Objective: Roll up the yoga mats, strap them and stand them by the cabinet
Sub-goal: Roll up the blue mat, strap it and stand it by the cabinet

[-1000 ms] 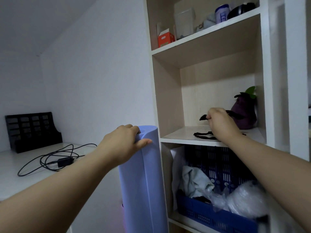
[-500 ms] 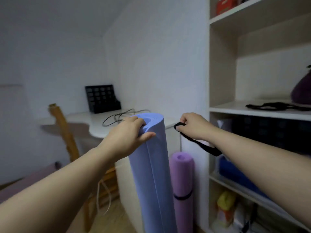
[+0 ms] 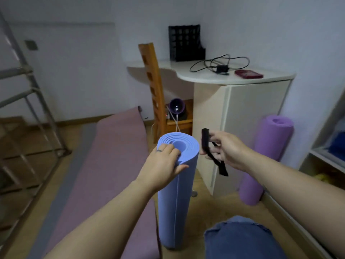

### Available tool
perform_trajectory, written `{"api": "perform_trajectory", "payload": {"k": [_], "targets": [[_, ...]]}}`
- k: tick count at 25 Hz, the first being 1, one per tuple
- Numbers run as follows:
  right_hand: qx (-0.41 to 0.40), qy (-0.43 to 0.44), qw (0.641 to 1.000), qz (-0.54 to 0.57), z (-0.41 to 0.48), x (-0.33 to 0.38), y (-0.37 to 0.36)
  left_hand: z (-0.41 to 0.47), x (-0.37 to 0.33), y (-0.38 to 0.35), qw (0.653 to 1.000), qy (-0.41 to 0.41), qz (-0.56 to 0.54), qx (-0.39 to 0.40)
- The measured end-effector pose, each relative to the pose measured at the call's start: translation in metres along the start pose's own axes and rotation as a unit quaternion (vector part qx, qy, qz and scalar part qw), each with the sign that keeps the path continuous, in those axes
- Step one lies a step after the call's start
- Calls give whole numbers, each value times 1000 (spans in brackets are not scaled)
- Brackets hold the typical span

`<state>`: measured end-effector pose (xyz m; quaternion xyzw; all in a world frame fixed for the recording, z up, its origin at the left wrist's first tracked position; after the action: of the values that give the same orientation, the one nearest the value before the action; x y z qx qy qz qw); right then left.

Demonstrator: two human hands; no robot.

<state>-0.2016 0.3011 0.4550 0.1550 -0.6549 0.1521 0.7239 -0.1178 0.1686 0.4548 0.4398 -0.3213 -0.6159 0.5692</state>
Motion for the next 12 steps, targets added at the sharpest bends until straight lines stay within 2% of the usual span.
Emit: {"api": "perform_trajectory", "payload": {"k": [2, 4, 6, 8, 10, 12], "targets": [[100, 24, 989, -108, -2, -11, -28, -15, 15, -14, 1000, 12, 3, 11], [194, 71, 954, -217, -7, -19, -50, -23, 29, -24, 1000, 27, 0, 15], [267, 142, 900, -313, -10, -23, -68, -28, 38, -33, 999, 37, -4, 20], [321, 209, 826, -412, -8, -31, -83, -33, 43, -45, 999, 43, -10, 33], [363, 233, 771, -467, -5, -43, -94, -38, 42, -54, 998, 48, -18, 44], [390, 239, 732, -505, -3, -51, -102, -41, 41, -64, 998, 43, -27, 44]]}}
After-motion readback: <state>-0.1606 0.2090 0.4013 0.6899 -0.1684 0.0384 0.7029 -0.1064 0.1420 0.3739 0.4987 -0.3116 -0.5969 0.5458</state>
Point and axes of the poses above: each hand's wrist, its own z-axis towards the middle knuckle, its own y-axis out of the back of the hand, x = y × z, the point moved 9 cm from there along z, towards the middle knuckle, and after that the axes turned 13 degrees about y, right-handed, at the moved point
